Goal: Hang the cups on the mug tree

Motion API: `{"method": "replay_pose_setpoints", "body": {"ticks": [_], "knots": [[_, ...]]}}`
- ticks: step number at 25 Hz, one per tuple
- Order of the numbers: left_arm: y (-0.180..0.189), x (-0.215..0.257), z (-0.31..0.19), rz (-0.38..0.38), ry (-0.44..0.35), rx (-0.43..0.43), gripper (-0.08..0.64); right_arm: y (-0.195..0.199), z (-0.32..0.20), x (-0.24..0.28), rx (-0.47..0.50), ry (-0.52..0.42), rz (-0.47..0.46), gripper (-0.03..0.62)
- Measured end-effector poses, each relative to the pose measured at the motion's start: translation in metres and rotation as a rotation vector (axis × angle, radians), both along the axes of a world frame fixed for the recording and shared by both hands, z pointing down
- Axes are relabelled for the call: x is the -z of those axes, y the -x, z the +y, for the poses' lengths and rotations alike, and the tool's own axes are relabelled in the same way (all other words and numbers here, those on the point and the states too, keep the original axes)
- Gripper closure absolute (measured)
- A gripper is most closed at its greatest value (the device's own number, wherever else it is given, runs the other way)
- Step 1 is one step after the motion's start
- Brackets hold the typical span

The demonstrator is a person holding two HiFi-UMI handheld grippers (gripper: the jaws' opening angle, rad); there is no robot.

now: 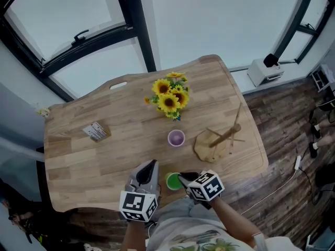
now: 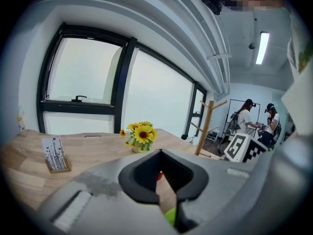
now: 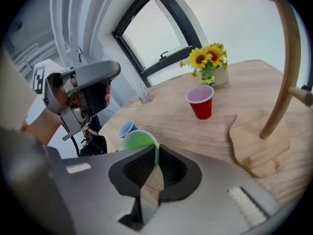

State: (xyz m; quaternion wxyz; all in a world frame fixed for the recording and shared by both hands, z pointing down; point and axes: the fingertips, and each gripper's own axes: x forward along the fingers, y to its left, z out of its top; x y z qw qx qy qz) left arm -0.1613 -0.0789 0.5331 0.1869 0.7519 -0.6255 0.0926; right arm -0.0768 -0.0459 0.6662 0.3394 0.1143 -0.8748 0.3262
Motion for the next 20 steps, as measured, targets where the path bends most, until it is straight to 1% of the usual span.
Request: {"method": "replay_pose_setpoints", "body": {"ticks": [11, 17, 20], "knots": [[0.004, 0.017, 0.009, -0.006, -0.044, 0.031, 0.557, 0.008, -0.020, 0.061, -0.025, -0.139, -0.092, 0.568], [0.006, 0.029, 0.011, -0.007, -0.070, 0.053, 0.557, 0.009, -0.035, 0.114, -0.046, -0.270, -0.159, 0.568], [0.007, 0.033, 0.013, -0.012, -0.078, 0.061, 0.557, 0.009, -0.041, 0.136, -0.059, -0.317, -0.199, 0.568]]}}
